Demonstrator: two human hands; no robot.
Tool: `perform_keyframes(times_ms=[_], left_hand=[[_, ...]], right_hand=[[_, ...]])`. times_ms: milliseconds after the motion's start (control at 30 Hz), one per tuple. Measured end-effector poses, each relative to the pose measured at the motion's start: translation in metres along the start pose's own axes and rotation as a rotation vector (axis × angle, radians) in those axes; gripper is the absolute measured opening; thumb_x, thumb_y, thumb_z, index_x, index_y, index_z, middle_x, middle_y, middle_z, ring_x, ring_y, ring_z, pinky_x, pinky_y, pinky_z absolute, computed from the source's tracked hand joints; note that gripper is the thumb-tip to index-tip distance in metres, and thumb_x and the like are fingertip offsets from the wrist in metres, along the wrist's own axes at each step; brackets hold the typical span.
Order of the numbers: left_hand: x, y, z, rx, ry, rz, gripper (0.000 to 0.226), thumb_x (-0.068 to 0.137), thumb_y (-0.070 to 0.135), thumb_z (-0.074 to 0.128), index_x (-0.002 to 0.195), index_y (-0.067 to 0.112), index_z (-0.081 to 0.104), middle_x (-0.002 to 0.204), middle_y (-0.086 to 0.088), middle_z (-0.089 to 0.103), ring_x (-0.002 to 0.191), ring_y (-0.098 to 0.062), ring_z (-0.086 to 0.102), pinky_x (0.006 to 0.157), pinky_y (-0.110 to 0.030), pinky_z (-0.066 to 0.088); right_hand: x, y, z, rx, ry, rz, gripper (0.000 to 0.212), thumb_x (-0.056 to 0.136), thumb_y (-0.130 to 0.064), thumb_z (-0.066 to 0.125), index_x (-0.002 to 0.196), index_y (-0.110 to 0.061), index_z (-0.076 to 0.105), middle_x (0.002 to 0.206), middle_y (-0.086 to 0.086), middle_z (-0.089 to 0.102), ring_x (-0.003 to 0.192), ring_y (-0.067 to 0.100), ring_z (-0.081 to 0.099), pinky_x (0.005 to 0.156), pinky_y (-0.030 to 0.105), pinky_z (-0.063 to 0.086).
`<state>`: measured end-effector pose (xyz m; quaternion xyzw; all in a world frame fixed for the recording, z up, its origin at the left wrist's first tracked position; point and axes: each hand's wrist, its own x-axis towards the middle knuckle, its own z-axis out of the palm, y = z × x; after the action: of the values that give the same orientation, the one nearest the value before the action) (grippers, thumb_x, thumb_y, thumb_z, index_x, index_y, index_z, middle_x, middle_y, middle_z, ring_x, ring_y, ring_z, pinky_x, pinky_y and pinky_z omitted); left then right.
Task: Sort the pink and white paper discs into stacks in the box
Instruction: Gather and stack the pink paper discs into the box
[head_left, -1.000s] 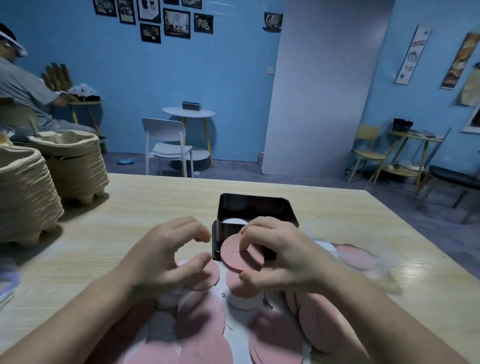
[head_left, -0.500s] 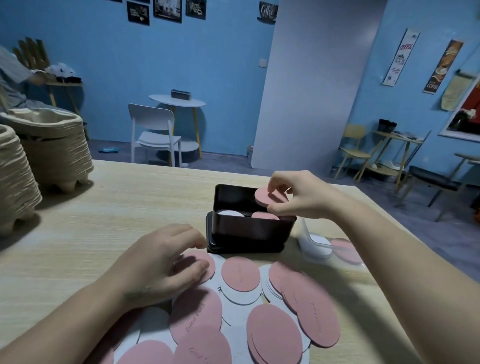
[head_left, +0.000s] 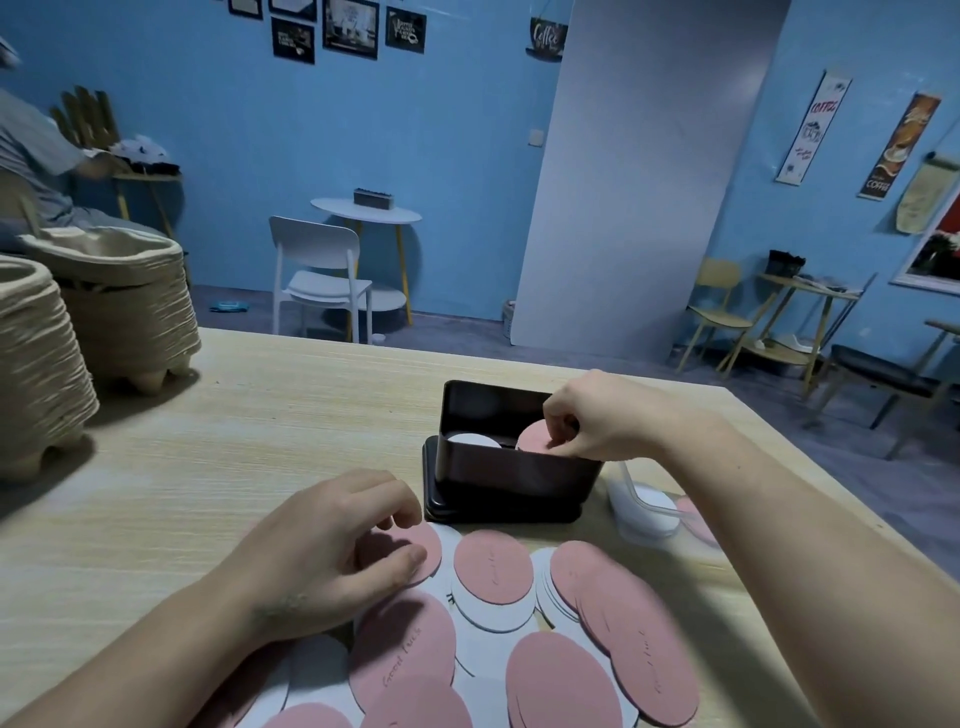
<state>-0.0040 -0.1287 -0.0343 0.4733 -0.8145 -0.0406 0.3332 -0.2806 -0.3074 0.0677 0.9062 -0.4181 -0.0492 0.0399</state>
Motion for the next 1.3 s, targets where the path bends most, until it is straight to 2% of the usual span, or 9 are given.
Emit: perform_keyframes(times_ms=[167, 300, 467, 600, 800, 933, 1033, 1133, 1300], left_hand=[[-0.001, 0.001, 0.001, 0.021, -0.020, -0.001, 0.016, 0.090, 0.049, 0.065, 0.097, 0.038, 0.056, 0.089, 0.024, 0.054, 0.085, -0.001, 0.056, 0.070, -0.024, 0.047], [-0.001, 0.002, -0.001, 0.015, -0.012, -0.006, 0.015, 0.089, 0.048, 0.065, 0.096, 0.037, 0.056, 0.089, 0.023, 0.055, 0.085, -0.002, 0.058, 0.071, -0.026, 0.049], [-0.002, 0.002, -0.004, -0.017, 0.007, -0.013, 0.012, 0.089, 0.045, 0.064, 0.095, 0.037, 0.058, 0.090, 0.024, 0.056, 0.088, -0.003, 0.059, 0.071, -0.022, 0.048], [-0.002, 0.003, -0.011, -0.047, 0.039, -0.031, 0.006, 0.091, 0.041, 0.060, 0.091, 0.035, 0.060, 0.087, 0.021, 0.059, 0.083, -0.008, 0.062, 0.066, -0.018, 0.046], [-0.002, -0.004, -0.028, -0.007, 0.019, -0.082, 0.006, 0.089, 0.030, 0.057, 0.089, 0.030, 0.063, 0.084, 0.017, 0.063, 0.083, -0.009, 0.062, 0.070, -0.027, 0.050], [-0.010, -0.008, -0.043, 0.042, -0.008, -0.131, 0.013, 0.087, 0.036, 0.054, 0.090, 0.030, 0.066, 0.085, 0.017, 0.064, 0.085, -0.008, 0.063, 0.071, -0.029, 0.050], [-0.024, -0.013, -0.050, 0.085, -0.011, -0.173, 0.012, 0.087, 0.036, 0.055, 0.089, 0.030, 0.066, 0.085, 0.018, 0.063, 0.085, -0.007, 0.062, 0.072, -0.028, 0.050], [-0.040, -0.018, -0.050, 0.077, 0.028, -0.237, 0.012, 0.086, 0.035, 0.057, 0.090, 0.030, 0.067, 0.088, 0.019, 0.065, 0.088, -0.006, 0.063, 0.075, -0.027, 0.050], [-0.050, -0.023, -0.048, 0.049, -0.024, -0.280, 0.016, 0.085, 0.042, 0.061, 0.097, 0.032, 0.065, 0.095, 0.018, 0.063, 0.094, -0.008, 0.062, 0.079, -0.031, 0.051]], right_hand=[[0.005, 0.000, 0.003, -0.013, -0.035, 0.014, 0.062, 0.061, -0.076, 0.035, 0.076, -0.026, 0.068, 0.084, -0.009, 0.068, 0.084, 0.019, 0.063, 0.074, 0.036, 0.058], [0.005, 0.005, 0.007, -0.050, -0.004, -0.021, 0.014, 0.086, -0.045, 0.071, 0.082, -0.032, 0.069, 0.095, -0.010, 0.066, 0.091, 0.019, 0.062, 0.081, 0.037, 0.057], [0.001, 0.007, 0.010, 0.056, 0.117, -0.060, 0.021, 0.086, -0.050, 0.074, 0.084, -0.030, 0.068, 0.086, -0.012, 0.065, 0.086, 0.015, 0.061, 0.077, 0.039, 0.055], [-0.006, 0.005, 0.007, 0.170, 0.300, -0.112, 0.019, 0.090, -0.037, 0.077, 0.079, -0.024, 0.068, 0.078, -0.011, 0.065, 0.077, 0.014, 0.062, 0.071, 0.041, 0.055], [-0.033, -0.044, 0.002, 0.320, 0.594, -0.334, 0.015, 0.092, -0.018, 0.077, 0.079, -0.016, 0.069, 0.074, -0.007, 0.060, 0.069, 0.011, 0.054, 0.063, 0.022, 0.044], [-0.039, -0.089, 0.023, 0.459, 0.522, -0.489, 0.012, 0.094, -0.023, 0.072, 0.085, -0.016, 0.070, 0.080, -0.007, 0.062, 0.073, 0.011, 0.059, 0.061, 0.037, 0.051], [-0.032, -0.112, 0.044, 0.502, 0.433, -0.572, 0.004, 0.095, -0.018, 0.073, 0.094, -0.015, 0.071, 0.086, -0.005, 0.065, 0.078, 0.014, 0.061, 0.069, 0.037, 0.052], [-0.025, -0.124, 0.064, 0.517, 0.376, -0.599, 0.009, 0.096, -0.020, 0.072, 0.104, -0.016, 0.070, 0.102, -0.001, 0.069, 0.093, 0.018, 0.067, 0.079, 0.039, 0.054], [-0.032, -0.127, 0.081, 0.387, 0.322, -0.531, 0.036, 0.097, -0.053, 0.055, 0.118, -0.024, 0.063, 0.117, -0.006, 0.065, 0.113, 0.020, 0.058, 0.093, 0.037, 0.051]])
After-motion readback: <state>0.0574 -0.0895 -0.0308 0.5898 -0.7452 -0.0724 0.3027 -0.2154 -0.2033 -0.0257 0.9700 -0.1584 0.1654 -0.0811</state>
